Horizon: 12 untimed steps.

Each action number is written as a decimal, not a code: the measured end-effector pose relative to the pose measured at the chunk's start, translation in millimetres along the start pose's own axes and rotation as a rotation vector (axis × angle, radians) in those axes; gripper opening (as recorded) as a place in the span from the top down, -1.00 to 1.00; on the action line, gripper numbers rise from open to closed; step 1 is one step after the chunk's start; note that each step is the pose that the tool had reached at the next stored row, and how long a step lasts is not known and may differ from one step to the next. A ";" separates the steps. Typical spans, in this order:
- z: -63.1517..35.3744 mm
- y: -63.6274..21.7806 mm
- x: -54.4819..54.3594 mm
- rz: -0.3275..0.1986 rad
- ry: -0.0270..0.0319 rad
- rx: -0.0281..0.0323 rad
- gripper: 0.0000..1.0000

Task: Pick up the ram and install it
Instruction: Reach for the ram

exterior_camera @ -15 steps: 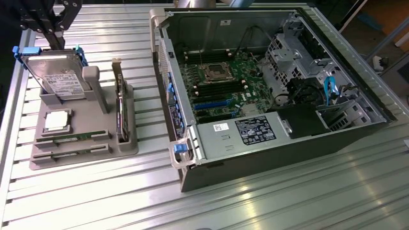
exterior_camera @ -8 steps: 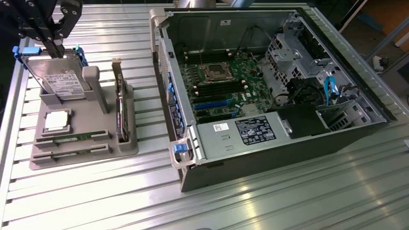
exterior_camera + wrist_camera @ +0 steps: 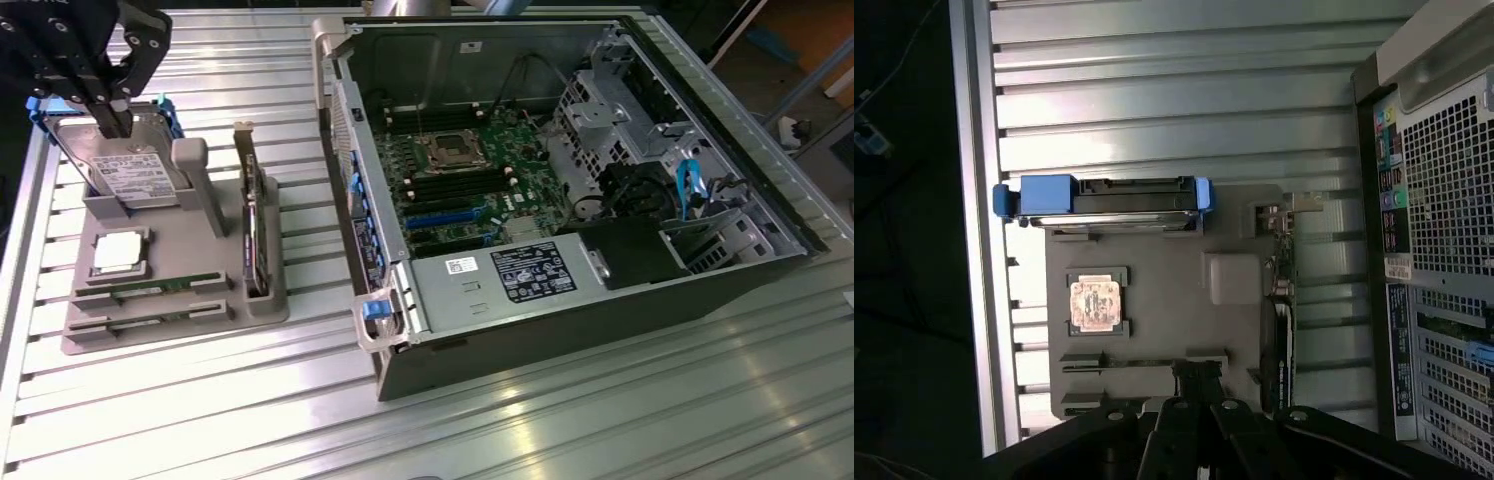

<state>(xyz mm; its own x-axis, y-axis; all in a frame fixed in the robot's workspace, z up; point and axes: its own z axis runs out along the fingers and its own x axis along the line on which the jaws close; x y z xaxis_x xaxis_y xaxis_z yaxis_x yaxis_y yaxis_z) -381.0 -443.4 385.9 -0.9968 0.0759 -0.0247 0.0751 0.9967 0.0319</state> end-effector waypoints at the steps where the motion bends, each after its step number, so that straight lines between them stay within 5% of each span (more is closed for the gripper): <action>1: 0.0 -1.8 -0.1 0.000 0.0000 0.0005 0.79; 12: -0.7 -23.6 -1.6 0.000 -0.0007 0.0107 0.79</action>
<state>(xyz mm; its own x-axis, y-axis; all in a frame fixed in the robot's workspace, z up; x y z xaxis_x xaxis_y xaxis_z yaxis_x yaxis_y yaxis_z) -381.2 -467.0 385.9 -0.9968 0.0757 -0.0255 0.0752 0.9969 0.0213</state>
